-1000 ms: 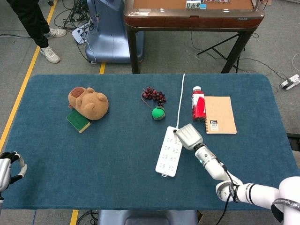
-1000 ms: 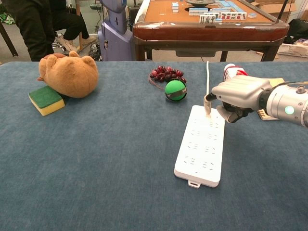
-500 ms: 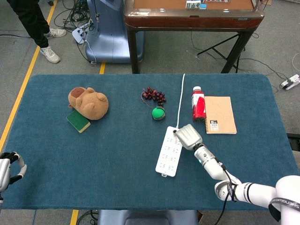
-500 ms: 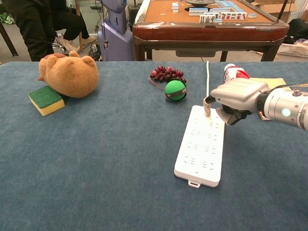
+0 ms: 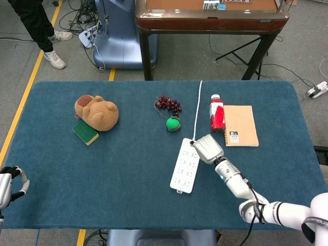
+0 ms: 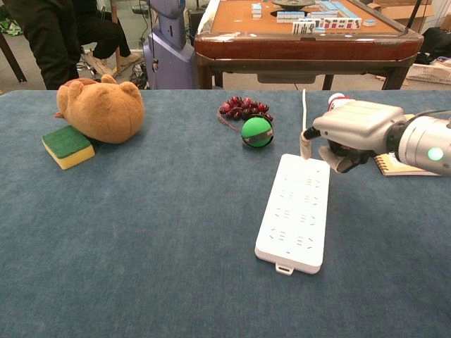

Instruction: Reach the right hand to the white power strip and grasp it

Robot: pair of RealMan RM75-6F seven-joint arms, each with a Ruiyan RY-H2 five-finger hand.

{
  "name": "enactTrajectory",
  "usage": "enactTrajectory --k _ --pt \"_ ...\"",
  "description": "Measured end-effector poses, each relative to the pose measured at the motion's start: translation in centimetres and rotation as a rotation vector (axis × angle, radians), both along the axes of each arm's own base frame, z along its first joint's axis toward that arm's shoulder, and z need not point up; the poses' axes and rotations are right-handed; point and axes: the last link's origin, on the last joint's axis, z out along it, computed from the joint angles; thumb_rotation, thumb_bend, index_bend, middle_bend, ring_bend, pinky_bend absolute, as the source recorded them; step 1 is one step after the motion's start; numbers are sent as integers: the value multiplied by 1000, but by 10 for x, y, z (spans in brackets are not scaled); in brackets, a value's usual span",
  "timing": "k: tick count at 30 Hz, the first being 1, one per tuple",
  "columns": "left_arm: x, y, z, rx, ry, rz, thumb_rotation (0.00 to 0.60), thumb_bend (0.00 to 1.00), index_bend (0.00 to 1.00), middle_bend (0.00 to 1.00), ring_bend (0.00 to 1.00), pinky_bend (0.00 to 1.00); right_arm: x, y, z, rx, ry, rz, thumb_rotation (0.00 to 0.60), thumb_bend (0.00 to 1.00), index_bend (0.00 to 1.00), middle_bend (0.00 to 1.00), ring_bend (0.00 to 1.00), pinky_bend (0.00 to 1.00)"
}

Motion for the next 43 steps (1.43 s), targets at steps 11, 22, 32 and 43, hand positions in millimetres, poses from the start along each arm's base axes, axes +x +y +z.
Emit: enactTrajectory --k 11,22,32,43 --pt "1 0 -3 -2 9 -5 600 397 480 499 387 585 -21 30 72 -155 -53 -7 600 515 349 626 802 965" --pt "10 -4 -6 0 13 -62 600 397 477 500 387 585 -83 92 126 -315 -79 -160 600 278 349 329 344 387" --pt "17 -9 -3 -15 -21 -85 600 398 477 499 387 585 -122 130 145 -368 -184 -243 600 276 349 329 344 382" --pt "17 -9 -2 -3 -11 -83 600 397 478 500 388 585 -148 141 161 -393 -242 -267 600 277 349 329 344 381"
